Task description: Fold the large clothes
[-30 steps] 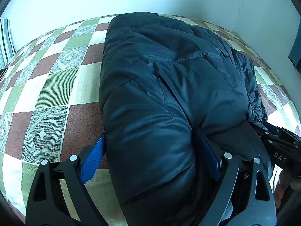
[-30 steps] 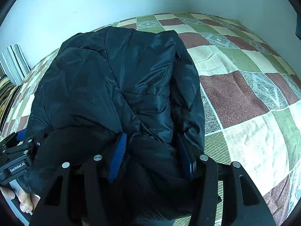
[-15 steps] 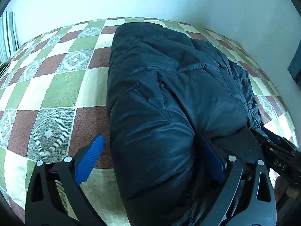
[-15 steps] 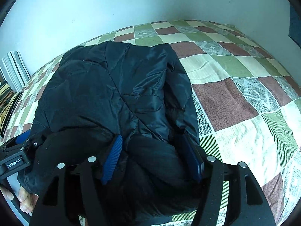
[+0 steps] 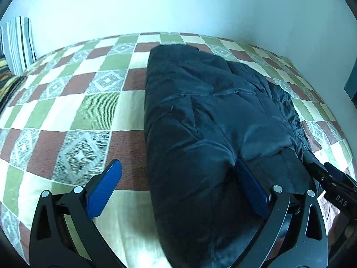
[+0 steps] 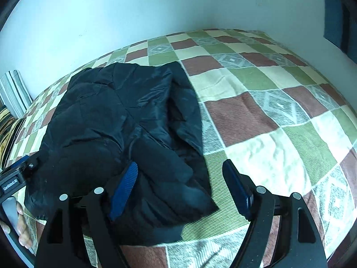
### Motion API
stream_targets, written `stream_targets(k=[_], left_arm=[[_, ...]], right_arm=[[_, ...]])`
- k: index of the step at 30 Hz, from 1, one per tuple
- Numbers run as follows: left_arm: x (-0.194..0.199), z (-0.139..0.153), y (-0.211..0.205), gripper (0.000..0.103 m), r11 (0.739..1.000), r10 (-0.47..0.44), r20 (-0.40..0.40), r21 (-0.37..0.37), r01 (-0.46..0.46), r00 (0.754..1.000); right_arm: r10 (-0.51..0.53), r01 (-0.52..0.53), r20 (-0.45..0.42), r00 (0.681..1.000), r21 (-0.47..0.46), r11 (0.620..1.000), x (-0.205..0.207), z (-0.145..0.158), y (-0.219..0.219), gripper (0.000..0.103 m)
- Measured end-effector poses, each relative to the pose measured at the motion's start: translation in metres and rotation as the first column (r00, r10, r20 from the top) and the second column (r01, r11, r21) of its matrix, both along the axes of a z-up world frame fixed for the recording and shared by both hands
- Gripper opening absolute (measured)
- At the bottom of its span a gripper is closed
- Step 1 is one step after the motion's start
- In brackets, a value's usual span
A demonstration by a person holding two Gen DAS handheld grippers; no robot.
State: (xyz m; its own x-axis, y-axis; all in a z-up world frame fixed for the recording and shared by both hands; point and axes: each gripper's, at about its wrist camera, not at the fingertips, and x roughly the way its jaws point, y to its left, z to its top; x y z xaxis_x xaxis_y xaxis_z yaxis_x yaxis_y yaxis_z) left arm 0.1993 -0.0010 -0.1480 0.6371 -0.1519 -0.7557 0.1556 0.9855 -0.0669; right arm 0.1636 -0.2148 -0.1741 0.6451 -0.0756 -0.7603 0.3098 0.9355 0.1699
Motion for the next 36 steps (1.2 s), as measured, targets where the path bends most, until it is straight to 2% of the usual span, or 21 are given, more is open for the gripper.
stream_targets(k=[9,16,23,36], left_arm=[[-0.042,0.034,0.014,0.101,0.995,0.049,0.113,0.08,-0.058,0.992],[-0.072,0.068,0.017,0.101,0.991,0.075,0.195,0.098,-0.096,0.978],[-0.097,0.096,0.013,0.101,0.989,0.099,0.263,0.083,-0.124,0.96],[-0.12,0.11,0.008,0.101,0.989,0.102,0.29,0.072,-0.128,0.952]], right_arm=[[-0.018,0.02,0.039,0.999,-0.06,0.998,-0.029,0.024,0.003,0.077],[0.022,-0.014,0.091,0.996,-0.087,0.996,-0.044,0.05,0.02,0.077],[0.043,-0.026,0.164,0.986,-0.105,0.994,-0.06,0.079,0.034,0.081],[0.075,-0.045,0.223,0.972,-0.139,0.989,-0.075,0.105,0.051,0.081]])
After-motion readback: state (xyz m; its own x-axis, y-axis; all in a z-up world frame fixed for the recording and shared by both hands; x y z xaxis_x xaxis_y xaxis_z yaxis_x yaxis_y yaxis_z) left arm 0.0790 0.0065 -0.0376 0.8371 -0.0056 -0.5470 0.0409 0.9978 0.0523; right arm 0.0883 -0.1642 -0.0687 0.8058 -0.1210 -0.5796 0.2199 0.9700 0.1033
